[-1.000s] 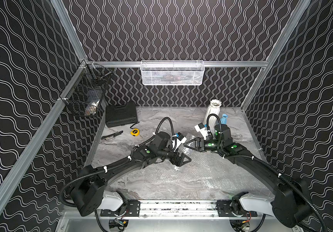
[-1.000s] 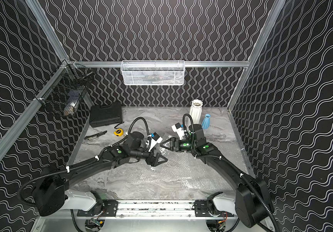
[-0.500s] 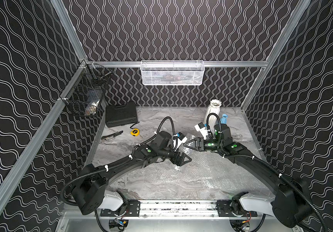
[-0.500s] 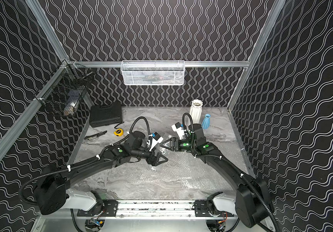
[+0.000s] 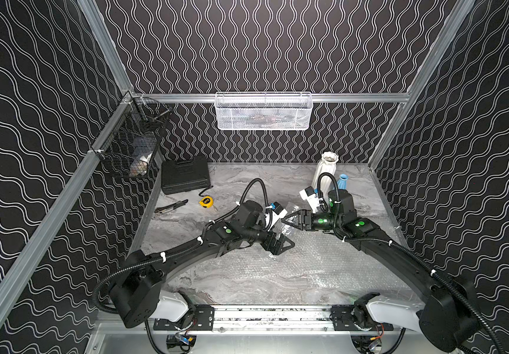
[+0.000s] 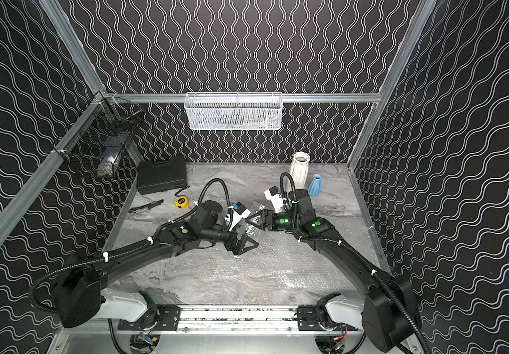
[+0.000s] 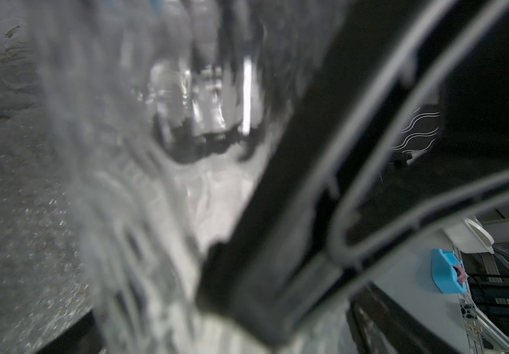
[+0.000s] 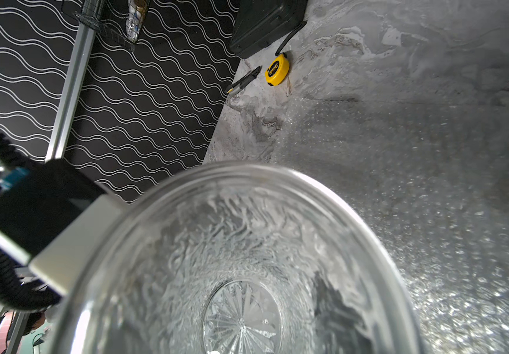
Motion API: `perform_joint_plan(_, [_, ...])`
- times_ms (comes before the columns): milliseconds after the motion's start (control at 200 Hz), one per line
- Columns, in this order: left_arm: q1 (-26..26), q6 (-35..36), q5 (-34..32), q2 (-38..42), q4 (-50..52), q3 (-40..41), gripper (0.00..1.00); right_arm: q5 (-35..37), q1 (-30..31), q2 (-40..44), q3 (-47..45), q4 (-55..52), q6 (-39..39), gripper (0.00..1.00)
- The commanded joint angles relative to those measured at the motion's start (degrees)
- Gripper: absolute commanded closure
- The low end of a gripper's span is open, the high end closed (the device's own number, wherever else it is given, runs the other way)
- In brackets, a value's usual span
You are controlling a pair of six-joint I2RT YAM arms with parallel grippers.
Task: Unwrap the vase from the bubble wrap
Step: Pick up the vase from the bubble wrap.
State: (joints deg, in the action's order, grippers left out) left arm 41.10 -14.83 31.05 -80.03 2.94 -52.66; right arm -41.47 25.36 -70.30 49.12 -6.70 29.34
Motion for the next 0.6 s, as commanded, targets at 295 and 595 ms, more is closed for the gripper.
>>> perform_joint_plan(295, [0.03, 2.29, -10.4, 3.56, 5.98, -0.21, 0.01, 10.72, -0.14, 0.41, 1.5, 1.43, -1.52, 0.5])
perform_joint_plan(595, [-0.06, 3.0, -18.3, 9.22, 14.2, -2.16, 0.01, 19.39, -0.14, -1.31, 2.75, 2.53, -4.32, 0.5])
